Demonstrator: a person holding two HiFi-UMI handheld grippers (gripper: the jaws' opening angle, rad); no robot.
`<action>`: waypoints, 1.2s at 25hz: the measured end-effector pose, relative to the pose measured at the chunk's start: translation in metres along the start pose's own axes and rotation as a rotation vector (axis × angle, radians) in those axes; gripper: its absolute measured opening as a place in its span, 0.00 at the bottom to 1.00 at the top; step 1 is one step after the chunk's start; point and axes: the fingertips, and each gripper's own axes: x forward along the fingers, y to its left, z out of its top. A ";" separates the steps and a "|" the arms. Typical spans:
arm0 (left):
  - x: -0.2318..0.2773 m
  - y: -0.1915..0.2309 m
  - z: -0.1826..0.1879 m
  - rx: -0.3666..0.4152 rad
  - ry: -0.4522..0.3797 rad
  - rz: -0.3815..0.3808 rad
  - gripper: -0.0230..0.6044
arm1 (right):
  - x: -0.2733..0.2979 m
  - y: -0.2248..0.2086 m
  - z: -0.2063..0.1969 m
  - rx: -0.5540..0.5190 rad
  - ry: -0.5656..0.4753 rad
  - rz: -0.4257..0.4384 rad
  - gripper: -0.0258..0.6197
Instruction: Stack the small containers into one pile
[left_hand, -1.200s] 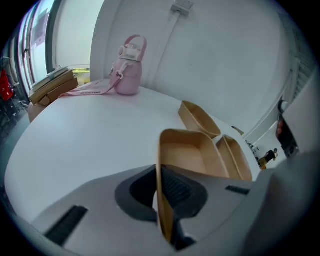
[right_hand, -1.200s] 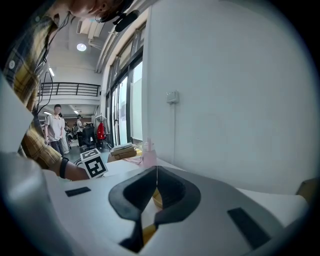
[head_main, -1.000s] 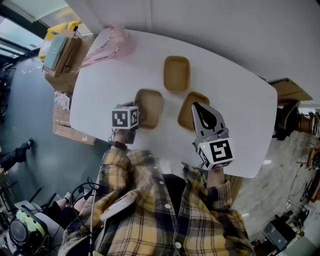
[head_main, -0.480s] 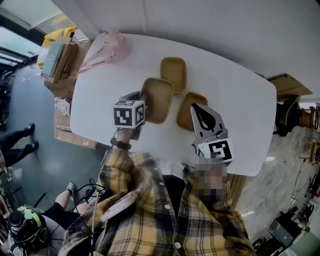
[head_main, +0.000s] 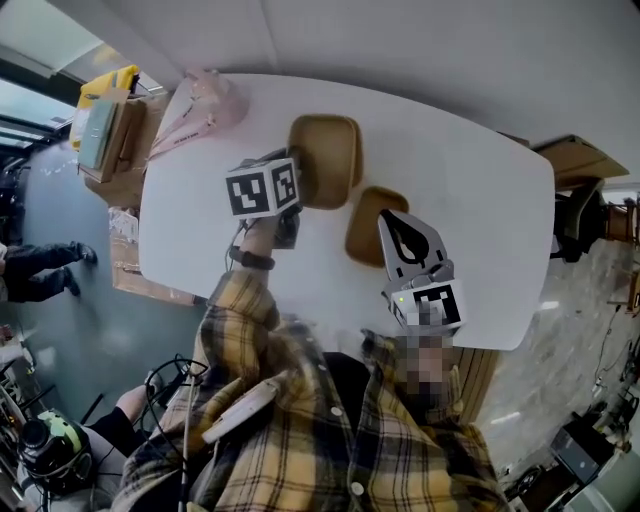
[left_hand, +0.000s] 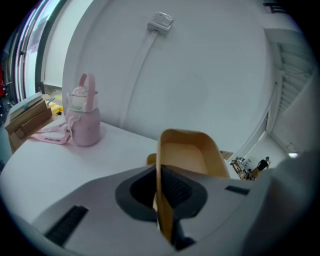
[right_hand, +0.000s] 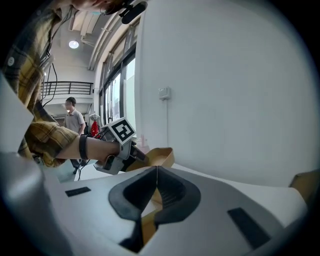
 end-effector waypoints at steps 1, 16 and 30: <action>0.005 -0.001 0.002 -0.010 0.002 0.001 0.07 | -0.001 -0.003 -0.002 0.005 0.003 -0.003 0.06; 0.070 0.014 -0.013 -0.101 0.045 0.136 0.07 | 0.001 -0.046 -0.030 0.082 0.028 -0.048 0.06; 0.075 0.009 -0.028 0.081 0.031 0.234 0.08 | 0.003 -0.059 -0.044 0.128 0.048 -0.038 0.06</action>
